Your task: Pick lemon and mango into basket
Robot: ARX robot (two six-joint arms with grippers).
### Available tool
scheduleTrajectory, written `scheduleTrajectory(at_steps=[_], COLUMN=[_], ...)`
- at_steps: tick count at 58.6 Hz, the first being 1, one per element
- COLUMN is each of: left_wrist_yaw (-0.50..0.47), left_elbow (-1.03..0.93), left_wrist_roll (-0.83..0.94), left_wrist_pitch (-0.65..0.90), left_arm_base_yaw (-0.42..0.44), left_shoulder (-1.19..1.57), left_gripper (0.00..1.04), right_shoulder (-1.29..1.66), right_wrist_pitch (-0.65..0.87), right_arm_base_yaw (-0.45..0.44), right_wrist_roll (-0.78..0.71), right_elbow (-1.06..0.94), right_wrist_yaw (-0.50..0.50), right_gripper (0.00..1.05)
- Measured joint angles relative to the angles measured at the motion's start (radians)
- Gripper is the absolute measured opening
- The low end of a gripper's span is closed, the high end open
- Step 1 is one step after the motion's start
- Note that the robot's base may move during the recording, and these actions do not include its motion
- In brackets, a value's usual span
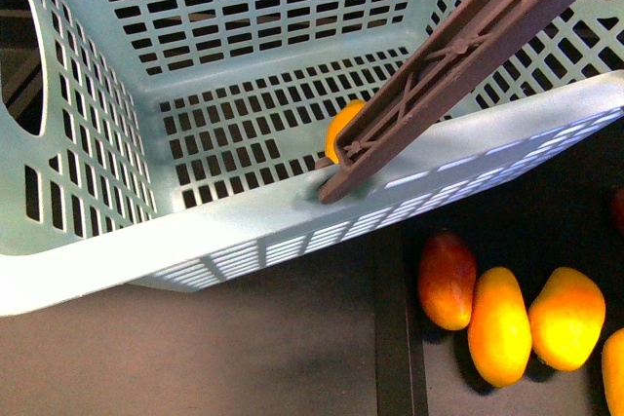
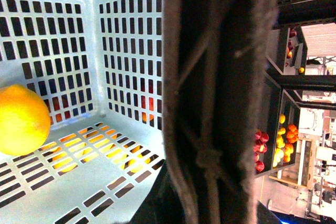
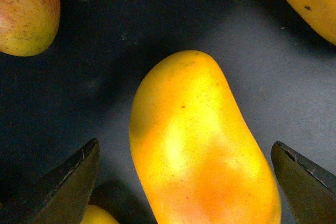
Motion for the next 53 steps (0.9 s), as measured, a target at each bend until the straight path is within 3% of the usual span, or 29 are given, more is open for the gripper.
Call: scheduleTrajectory(at_steps=[14, 31, 53], left_wrist_yaw=[0.000, 0.002, -0.001], left_elbow=[0.000, 0.000, 0.000], left_wrist_roll=[0.000, 0.000, 0.000], left_wrist_pitch=[0.000, 0.000, 0.000], left_arm_base_yaw=[0.000, 0.000, 0.000], left_shoulder=[0.000, 0.000, 0.000], left_gripper=[0.05, 0.05, 0.05], right_shoulder=[0.031, 0.029, -0.384], right_wrist_pitch=[-0.005, -0.010, -0.108], right_arm_base_yaw=[0.014, 0.018, -0.024], right_wrist_roll=[0.044, 0.056, -0.128], right_elbow=[0.018, 0.015, -0.079], right_wrist_yaw=[0.014, -0.001, -0.203], right_gripper=[0.95, 0.60, 0.58])
